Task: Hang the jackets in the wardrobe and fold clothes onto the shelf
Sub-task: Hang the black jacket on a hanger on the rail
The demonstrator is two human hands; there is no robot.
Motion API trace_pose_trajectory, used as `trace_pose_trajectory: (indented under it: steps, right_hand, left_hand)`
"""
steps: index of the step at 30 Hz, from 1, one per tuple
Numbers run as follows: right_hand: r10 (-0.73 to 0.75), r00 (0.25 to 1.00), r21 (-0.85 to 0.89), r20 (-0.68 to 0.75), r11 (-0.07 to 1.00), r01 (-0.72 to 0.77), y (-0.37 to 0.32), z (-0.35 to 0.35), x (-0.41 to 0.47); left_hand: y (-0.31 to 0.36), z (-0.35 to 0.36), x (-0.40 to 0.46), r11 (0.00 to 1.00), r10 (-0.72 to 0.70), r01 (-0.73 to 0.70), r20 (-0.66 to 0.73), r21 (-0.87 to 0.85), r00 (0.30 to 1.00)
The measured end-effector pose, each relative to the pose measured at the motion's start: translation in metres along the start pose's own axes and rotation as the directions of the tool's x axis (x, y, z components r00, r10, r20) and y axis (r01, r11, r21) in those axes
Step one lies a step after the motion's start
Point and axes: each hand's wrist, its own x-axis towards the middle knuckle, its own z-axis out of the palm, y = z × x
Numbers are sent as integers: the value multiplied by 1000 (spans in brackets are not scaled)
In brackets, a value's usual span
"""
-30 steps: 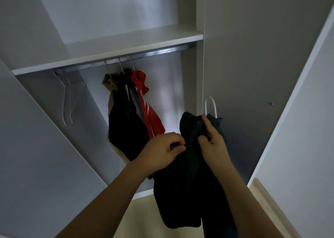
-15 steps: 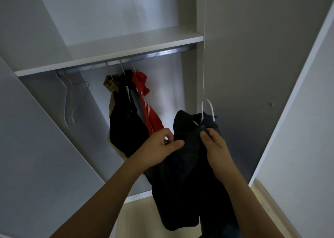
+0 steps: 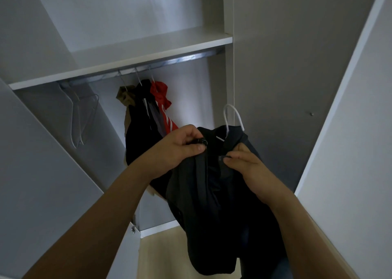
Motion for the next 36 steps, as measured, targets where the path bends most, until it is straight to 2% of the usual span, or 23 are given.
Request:
trace_pose_trajectory:
  steps: [3, 5, 10, 23, 28, 31, 33, 34, 36]
  right_hand:
    - [-26, 996, -212, 86, 976, 43, -12, -1, -7]
    - [-21, 993, -257, 113, 965, 50, -17, -1, -12]
    - [6, 993, -253, 118, 967, 24, -19, -1, -17]
    - [15, 993, -187, 115, 982, 7, -19, 6, -19]
    - [9, 998, -127, 63, 992, -1, -16, 8, -18]
    - [-15, 1000, -150, 22, 988, 18, -10, 9, -17]
    - [-42, 999, -189, 23, 981, 45, -8, 9, -16]
    - [-52, 998, -193, 20, 980, 55, -6, 9, -15]
    - [-52, 999, -163, -8, 985, 50, -3, 9, -13]
  left_hand:
    - [1, 6, 0, 996, -3, 5, 17, -91, 1000]
    - [-1, 10, -2, 988, -7, 12, 28, -157, 1000]
    - [-2, 18, -6, 982, 7, 9, 87, -186, 996]
    - [5, 22, -17, 999, -28, 30, 128, -11, 991]
    - [8, 23, -21, 999, 16, -21, 124, 38, 992]
    - [3, 28, -24, 992, 54, -57, 27, 117, 998]
    - [-1, 33, -28, 951, 151, -125, -72, 283, 986]
    - [-4, 35, -29, 893, 248, -186, -105, 410, 963]
    - [-8, 38, -31, 710, 453, -278, -118, 647, 884]
